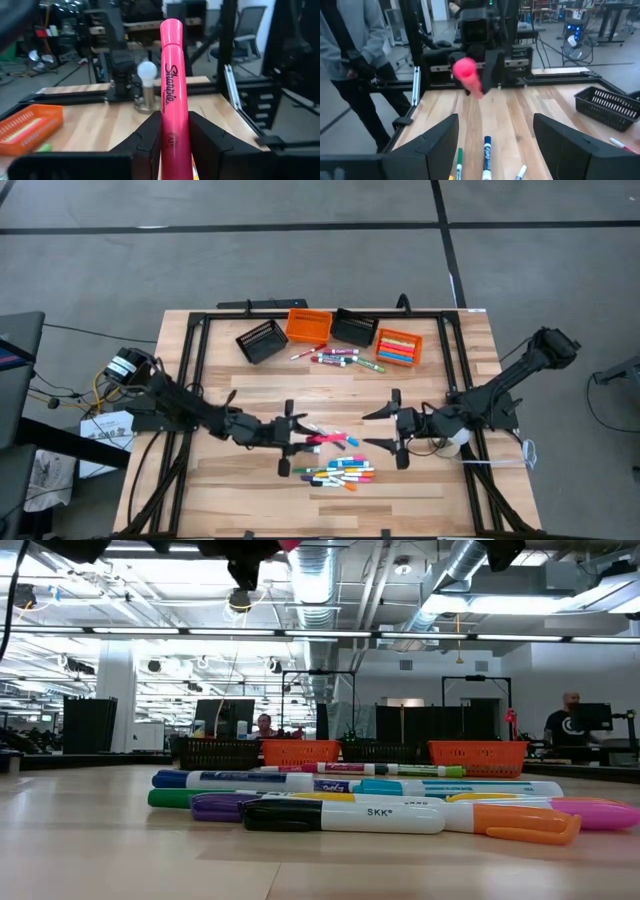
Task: Pick & Place Markers
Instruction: Put the large pink highlighter into the right orange bin
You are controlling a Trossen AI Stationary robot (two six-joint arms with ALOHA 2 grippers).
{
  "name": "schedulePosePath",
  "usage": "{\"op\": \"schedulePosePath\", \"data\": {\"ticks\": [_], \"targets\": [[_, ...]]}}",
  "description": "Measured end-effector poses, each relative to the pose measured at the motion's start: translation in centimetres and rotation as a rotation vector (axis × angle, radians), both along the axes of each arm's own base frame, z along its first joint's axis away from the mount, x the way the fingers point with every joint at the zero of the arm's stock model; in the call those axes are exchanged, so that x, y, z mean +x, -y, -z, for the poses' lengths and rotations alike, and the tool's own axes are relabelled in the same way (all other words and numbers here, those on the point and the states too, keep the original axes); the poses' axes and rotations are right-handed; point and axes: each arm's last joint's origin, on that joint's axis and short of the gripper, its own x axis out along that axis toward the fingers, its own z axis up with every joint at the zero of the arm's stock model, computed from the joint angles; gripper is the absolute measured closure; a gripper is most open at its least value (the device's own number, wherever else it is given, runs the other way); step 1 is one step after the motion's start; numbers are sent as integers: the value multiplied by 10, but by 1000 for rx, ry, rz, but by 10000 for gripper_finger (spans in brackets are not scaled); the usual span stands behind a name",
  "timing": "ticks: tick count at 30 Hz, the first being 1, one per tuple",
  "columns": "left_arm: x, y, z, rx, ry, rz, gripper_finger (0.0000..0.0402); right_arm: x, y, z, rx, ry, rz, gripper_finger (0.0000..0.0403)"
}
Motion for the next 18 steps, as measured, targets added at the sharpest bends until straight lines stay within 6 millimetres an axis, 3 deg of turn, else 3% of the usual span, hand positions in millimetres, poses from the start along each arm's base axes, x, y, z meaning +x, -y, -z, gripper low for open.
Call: {"op": "schedulePosePath", "data": {"ticks": [11,18], "targets": [[4,-2,6,-5,-14,8,317,38,-9,24,-75,112,24,154],[4,-2,6,-2,-21,7,317,54,-11,34,-54,200,-65,154]]}}
